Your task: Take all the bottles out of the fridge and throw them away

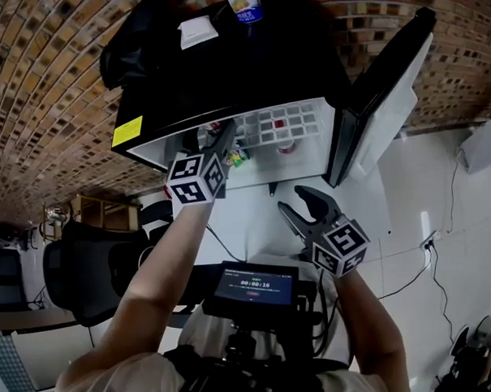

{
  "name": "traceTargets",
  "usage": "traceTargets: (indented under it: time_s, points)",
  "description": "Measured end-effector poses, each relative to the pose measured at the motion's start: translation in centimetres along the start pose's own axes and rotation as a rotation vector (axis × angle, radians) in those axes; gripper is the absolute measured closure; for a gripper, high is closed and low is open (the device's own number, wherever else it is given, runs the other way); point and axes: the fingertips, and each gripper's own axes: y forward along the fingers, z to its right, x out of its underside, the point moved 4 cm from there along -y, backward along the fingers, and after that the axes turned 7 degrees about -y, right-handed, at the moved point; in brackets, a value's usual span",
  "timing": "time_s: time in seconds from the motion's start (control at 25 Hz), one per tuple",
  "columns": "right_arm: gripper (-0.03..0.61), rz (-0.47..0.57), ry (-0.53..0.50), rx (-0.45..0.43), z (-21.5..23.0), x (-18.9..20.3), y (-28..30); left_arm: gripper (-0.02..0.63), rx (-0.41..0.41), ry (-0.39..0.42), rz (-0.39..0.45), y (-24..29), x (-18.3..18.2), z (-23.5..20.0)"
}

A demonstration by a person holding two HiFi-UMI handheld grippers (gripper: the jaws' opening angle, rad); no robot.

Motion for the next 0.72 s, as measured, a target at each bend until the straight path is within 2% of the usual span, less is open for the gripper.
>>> traceTargets:
  time_s: [0.12, 0.16, 0.28, 0.48, 0.72]
  points:
    - [0.380, -0.001, 0.005, 0.010, 0.4, 0.2, -0.4, 0.239, -0.042, 0.025, -0.011, 1.1, -0.3, -0.6]
    - [0.380, -0.001, 0.007, 0.016, 0.6, 0.3, -0.5, 0.302, -0.055, 0.034, -0.019, 1.2, -0.3, -0.7]
    - [0.380, -0.001, 0.012, 0.026, 1.3, 0.2, -0.8, 0.313, -0.054, 0.057, -0.030, 0.8, -0.3, -0.4]
    - [0.380, -0.009, 0.012, 0.020, 1.7, 0.0, -0.3, 0.313, 0.007, 0.053, -0.037, -0.9, -0.2, 0.4]
    - [0.380, -0.020, -0.007, -0.022, 1.1, -0.4, 1.3, 0.313, 0.146, 0.177, -0.034, -3.7, -0.4, 3.3]
